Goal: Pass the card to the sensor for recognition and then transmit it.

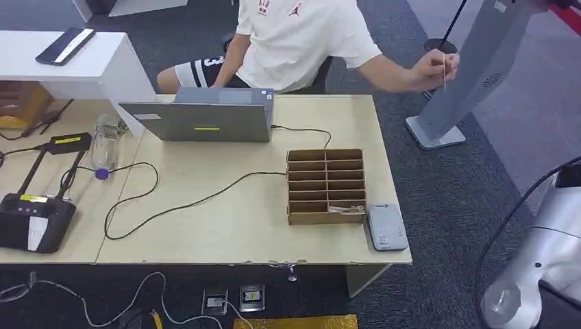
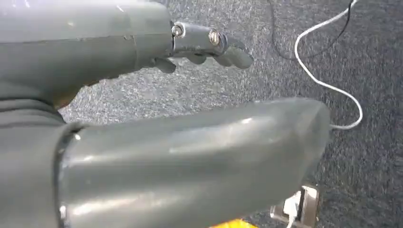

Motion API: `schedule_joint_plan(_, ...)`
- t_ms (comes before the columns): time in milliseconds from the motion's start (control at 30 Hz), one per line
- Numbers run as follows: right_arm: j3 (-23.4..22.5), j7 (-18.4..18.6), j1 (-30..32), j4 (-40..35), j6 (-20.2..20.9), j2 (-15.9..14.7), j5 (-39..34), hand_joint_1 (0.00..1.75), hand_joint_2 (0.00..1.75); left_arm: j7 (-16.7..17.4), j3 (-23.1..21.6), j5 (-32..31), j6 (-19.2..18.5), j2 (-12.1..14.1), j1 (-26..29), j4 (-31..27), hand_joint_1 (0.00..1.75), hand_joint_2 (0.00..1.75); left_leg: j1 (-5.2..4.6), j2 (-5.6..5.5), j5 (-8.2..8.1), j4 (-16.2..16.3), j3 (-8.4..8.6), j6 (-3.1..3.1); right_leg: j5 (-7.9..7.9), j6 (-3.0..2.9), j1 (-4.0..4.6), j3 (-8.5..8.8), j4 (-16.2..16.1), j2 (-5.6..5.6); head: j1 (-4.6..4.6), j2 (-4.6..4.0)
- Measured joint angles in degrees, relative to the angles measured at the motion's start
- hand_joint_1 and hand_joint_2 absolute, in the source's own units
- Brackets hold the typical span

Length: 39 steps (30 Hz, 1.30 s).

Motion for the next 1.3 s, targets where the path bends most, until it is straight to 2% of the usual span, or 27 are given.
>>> schedule_joint_plan(100, 3.3, -0.2, 0.2, -2.7, 0.1, 0.3, -0.2, 0.00, 1.75, 0.1, 0.0, -1.0, 0.0, -0.1, 0.0, 0.0, 0.00, 0.00, 0.00, 0.02, 0.00, 0.0, 0.01, 0.00, 0.00, 0.00, 0.00, -0.02, 0.0, 0.05, -0.04, 0.00)
schedule_joint_plan(167, 5.9, -2.2, 0.2, -4.0, 1.3, 0.0, -2.2, 0.00, 1.75, 0.1, 0.0, -1.6, -0.1, -0.2, 0.0, 0.0, 0.00, 0.00, 0.00, 0.02, 0.00, 0.0, 0.01, 0.00, 0.00, 0.00, 0.00, -0.02, 0.0, 0.03, 0.00, 0.00)
schedule_joint_plan(233, 9.1, -2.8, 0.4, -4.6, 4.1, -1.0, -1.6, 0.00, 1.75, -0.2, 0.0, -2.3, -0.2, -0.2, 0.0, 0.0, 0.00, 0.00, 0.00, 0.02, 0.00, 0.0, 0.00, 0.00, 0.00, 0.00, 0.00, -0.03, 0.0, 0.04, 0.02, 0.00)
schedule_joint_plan(267, 11.2, -3.7, 0.4, -4.7, 6.9, -1.6, -0.1, 0.00, 1.75, -1.3, 0.0, -2.6, -0.2, -0.2, 0.0, 0.0, 0.00, 0.00, 0.00, 0.02, 0.00, 0.0, 0.01, 0.00, 0.00, 0.00, 0.00, -0.03, 0.0, 0.05, -0.02, 0.00)
schedule_joint_plan(333, 15.0, -4.3, 0.8, -5.2, 13.7, -3.0, 7.9, 0.00, 1.75, -4.1, 0.0, -4.0, -0.3, -0.1, 0.0, 0.0, 0.00, 0.00, 0.00, 0.03, 0.00, 0.0, 0.02, 0.00, 0.00, 0.00, 0.00, -0.04, 0.0, 0.06, -0.02, 0.00)
schedule_joint_plan(433, 21.1, -3.6, 2.5, -7.3, 25.8, -5.9, 27.3, 0.00, 1.75, -6.0, -0.1, -5.6, -0.4, 0.1, 0.0, 0.0, 0.00, 0.00, 0.05, 0.02, 0.00, 0.0, 0.01, 0.00, 0.00, 0.00, 0.04, -0.03, 0.0, 0.04, 0.00, 0.00)
schedule_joint_plan(500, 24.9, -3.0, 4.3, -9.2, 31.2, -7.2, 37.5, 0.00, 1.75, -6.0, -0.2, -6.1, -0.6, 0.3, 0.0, 0.0, 0.00, 0.00, 0.09, 0.01, 0.00, 0.0, -0.03, 0.00, 0.00, 0.00, 0.08, -0.03, 0.0, 0.02, 0.02, 0.00)
schedule_joint_plan(533, 26.8, -2.9, 5.1, -10.0, 32.2, -7.4, 40.4, 0.00, 1.75, -6.0, -0.2, -6.1, -0.7, 0.4, 0.0, 0.0, 0.00, 0.00, 0.09, 0.02, 0.00, 0.0, -0.04, -0.01, 0.00, -0.01, 0.08, -0.04, 0.0, 0.03, -0.04, 0.00)
schedule_joint_plan(633, 31.7, -2.7, 6.9, -11.7, 33.6, -7.9, 43.6, 0.00, 1.75, -6.0, -0.2, -6.1, -0.8, 0.6, 0.0, 0.0, 0.00, 0.00, 0.09, 0.02, 0.00, 0.0, -0.03, -0.01, 0.00, -0.01, 0.08, -0.07, 0.0, 0.03, -0.04, 0.00)
schedule_joint_plan(867, 37.3, -2.9, 8.0, -12.3, 34.8, -9.5, 44.1, 0.00, 1.75, -5.9, -0.2, -6.1, -0.7, 0.7, 0.1, 0.0, 0.00, 0.00, 0.08, 0.02, -0.01, 0.0, -0.05, -0.01, 0.00, -0.01, 0.07, -0.07, 0.0, 0.06, 0.00, 0.00)
schedule_joint_plan(1267, 41.2, -2.8, 8.9, -12.2, 33.5, -10.7, 44.9, 0.00, 1.75, -5.4, -0.2, -6.0, -0.7, 0.7, 0.1, 0.0, 0.00, 0.00, 0.08, 0.02, -0.01, 0.0, -0.05, -0.01, -0.01, -0.01, 0.08, -0.10, 0.0, 0.05, 0.00, 0.00)
schedule_joint_plan(1300, 41.3, -2.7, 9.0, -12.2, 33.4, -10.7, 44.9, 0.26, 1.75, -5.4, -0.2, -6.0, -0.7, 0.7, 0.1, 0.0, 0.00, 0.00, 0.08, 0.02, -0.01, 0.0, -0.05, -0.01, -0.01, -0.01, 0.08, -0.10, 0.0, 0.06, 0.00, 0.00)
